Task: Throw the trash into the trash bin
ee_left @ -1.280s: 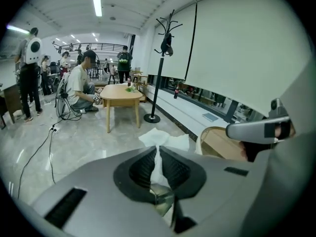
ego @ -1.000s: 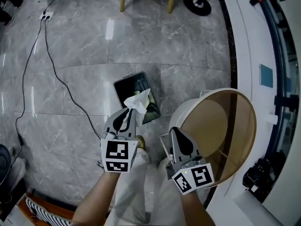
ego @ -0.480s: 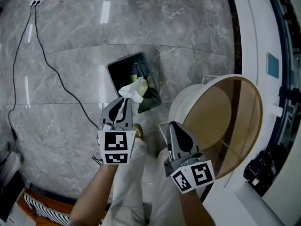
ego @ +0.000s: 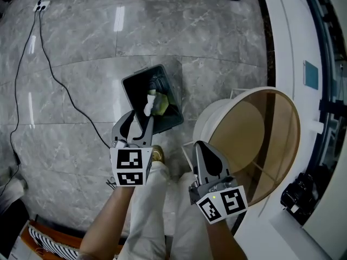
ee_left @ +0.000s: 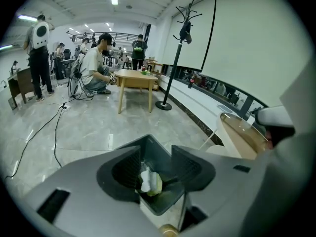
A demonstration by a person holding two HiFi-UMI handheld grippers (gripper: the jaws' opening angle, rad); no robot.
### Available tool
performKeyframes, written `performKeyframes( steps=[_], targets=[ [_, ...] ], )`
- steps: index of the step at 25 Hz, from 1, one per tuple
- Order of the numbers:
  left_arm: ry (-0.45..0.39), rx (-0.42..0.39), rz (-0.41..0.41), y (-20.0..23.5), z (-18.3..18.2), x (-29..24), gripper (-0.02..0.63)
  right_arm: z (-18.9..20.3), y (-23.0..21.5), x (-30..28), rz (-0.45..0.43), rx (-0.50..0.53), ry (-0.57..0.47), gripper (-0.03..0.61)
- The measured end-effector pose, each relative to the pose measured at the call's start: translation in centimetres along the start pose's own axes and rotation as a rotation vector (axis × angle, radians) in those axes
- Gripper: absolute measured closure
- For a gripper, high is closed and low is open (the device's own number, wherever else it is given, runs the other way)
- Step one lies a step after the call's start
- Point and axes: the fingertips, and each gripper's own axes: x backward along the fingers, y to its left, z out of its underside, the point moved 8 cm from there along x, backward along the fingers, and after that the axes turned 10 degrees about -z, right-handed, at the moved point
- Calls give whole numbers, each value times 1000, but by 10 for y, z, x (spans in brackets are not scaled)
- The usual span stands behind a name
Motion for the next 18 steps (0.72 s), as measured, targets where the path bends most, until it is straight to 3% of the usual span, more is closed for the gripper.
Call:
performKeyframes(
  steps=[9, 14, 18],
  targets=[
    [-3, -8, 17, -21, -9, 16, 425, -14, -3, 20, -10, 14, -1, 561],
    [-3, 43, 28, -29, -31, 53, 581, -35, 9, 43, -39, 33, 8, 561],
    [16, 62, 53, -42, -63, 95, 594, -62, 28, 72, -63, 23, 6, 561]
  ],
)
